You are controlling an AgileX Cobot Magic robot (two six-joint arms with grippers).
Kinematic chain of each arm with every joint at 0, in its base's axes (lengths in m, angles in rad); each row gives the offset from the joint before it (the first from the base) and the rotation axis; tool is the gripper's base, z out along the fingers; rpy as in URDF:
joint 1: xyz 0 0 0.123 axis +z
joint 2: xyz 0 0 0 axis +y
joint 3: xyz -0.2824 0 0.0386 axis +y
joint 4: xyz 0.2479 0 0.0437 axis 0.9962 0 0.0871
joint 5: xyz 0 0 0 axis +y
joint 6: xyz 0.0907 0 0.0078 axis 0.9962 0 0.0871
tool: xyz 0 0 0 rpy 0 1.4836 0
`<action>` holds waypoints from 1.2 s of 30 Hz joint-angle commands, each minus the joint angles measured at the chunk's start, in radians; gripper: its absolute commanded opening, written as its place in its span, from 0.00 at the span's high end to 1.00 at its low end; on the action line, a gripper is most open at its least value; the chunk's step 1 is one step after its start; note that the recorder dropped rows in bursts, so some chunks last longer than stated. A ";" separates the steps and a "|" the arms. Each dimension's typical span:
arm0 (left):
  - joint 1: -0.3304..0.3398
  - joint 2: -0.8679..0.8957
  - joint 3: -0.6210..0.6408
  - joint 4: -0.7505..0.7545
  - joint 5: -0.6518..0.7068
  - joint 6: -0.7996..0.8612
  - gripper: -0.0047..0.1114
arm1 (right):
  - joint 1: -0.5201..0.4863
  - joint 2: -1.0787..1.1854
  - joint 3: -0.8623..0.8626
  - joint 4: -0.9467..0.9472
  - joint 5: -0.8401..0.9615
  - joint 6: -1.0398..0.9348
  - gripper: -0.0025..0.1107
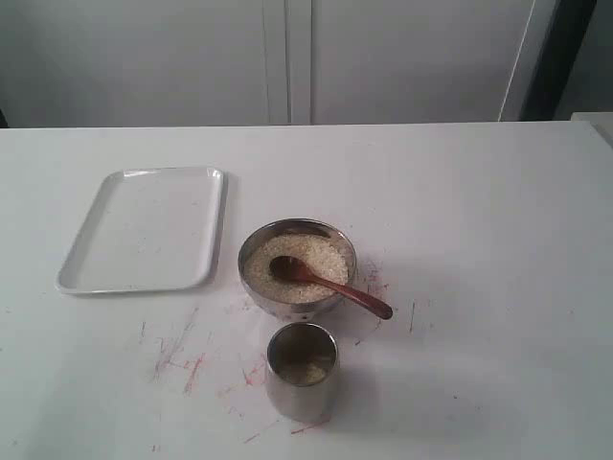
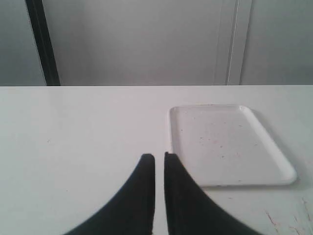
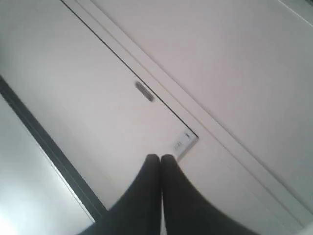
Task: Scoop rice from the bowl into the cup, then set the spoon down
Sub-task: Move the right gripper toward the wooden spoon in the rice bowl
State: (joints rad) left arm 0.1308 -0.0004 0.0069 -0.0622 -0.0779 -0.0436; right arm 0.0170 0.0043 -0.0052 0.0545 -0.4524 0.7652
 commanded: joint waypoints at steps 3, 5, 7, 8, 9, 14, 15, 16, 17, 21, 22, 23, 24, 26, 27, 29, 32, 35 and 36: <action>-0.004 0.000 -0.007 -0.005 -0.004 -0.005 0.84 | -0.008 0.002 -0.219 -0.069 0.755 -0.267 0.98; -0.004 0.000 -0.007 -0.005 -0.004 -0.005 0.84 | -0.006 0.048 -0.336 -0.075 0.872 -0.373 0.98; -0.004 0.000 -0.007 -0.005 -0.004 -0.005 0.84 | -0.006 0.127 -0.502 -0.089 1.021 -0.435 0.98; -0.004 0.000 -0.007 -0.005 -0.004 -0.005 0.84 | -0.006 0.194 -0.582 -0.094 1.116 -0.476 0.98; -0.004 0.000 -0.007 -0.005 -0.004 -0.005 0.84 | -0.006 0.237 -0.638 -0.094 1.188 -0.515 0.98; -0.004 0.000 -0.007 -0.005 -0.004 -0.005 0.84 | -0.006 0.573 -0.895 -0.095 1.573 -0.720 0.98; -0.004 0.000 -0.007 -0.005 -0.004 -0.005 0.84 | -0.006 0.610 -0.919 -0.095 1.594 -0.733 0.98; -0.004 0.000 -0.007 -0.005 -0.004 -0.005 0.84 | -0.006 0.646 -0.939 -0.090 1.609 -0.750 0.98; -0.004 0.000 -0.007 -0.005 -0.004 -0.005 0.84 | -0.006 0.679 -0.957 -0.074 1.617 -0.765 0.98; -0.004 0.000 -0.007 -0.005 -0.004 -0.005 0.84 | 0.034 0.799 -1.012 0.029 1.621 -0.799 0.98; -0.004 0.000 -0.007 -0.005 -0.004 -0.005 0.84 | 0.049 0.838 -1.025 0.064 1.621 -0.822 0.98; -0.004 0.000 -0.007 -0.005 -0.004 -0.005 0.84 | 0.067 0.880 -1.036 0.094 1.621 -0.839 0.98; -0.004 0.000 -0.007 -0.005 -0.004 -0.005 0.84 | 0.082 0.921 -1.047 0.115 1.621 -0.850 0.98; -0.004 0.000 -0.007 -0.005 -0.004 -0.005 0.84 | 0.123 1.000 -1.076 0.131 1.621 -0.868 0.98; -0.004 0.000 -0.007 -0.005 -0.004 -0.005 0.84 | 0.145 1.029 -1.092 0.131 1.615 -0.875 0.98; -0.004 0.000 -0.007 -0.005 -0.004 -0.005 0.84 | 0.190 1.097 -1.126 0.131 1.608 -0.880 0.98; -0.004 0.000 -0.007 -0.005 -0.004 -0.005 0.84 | 0.278 1.208 -1.188 0.129 1.581 -0.928 0.98; -0.004 0.000 -0.007 -0.005 -0.004 -0.005 0.84 | 0.364 1.304 -1.231 0.107 1.534 -0.954 0.98; -0.004 0.000 -0.007 -0.005 -0.004 -0.005 0.84 | 0.397 1.354 -1.243 0.077 1.531 -0.956 0.98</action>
State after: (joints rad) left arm 0.1308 -0.0004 0.0069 -0.0622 -0.0779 -0.0436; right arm 0.3738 1.3035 -1.2275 0.1683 1.0963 -0.1721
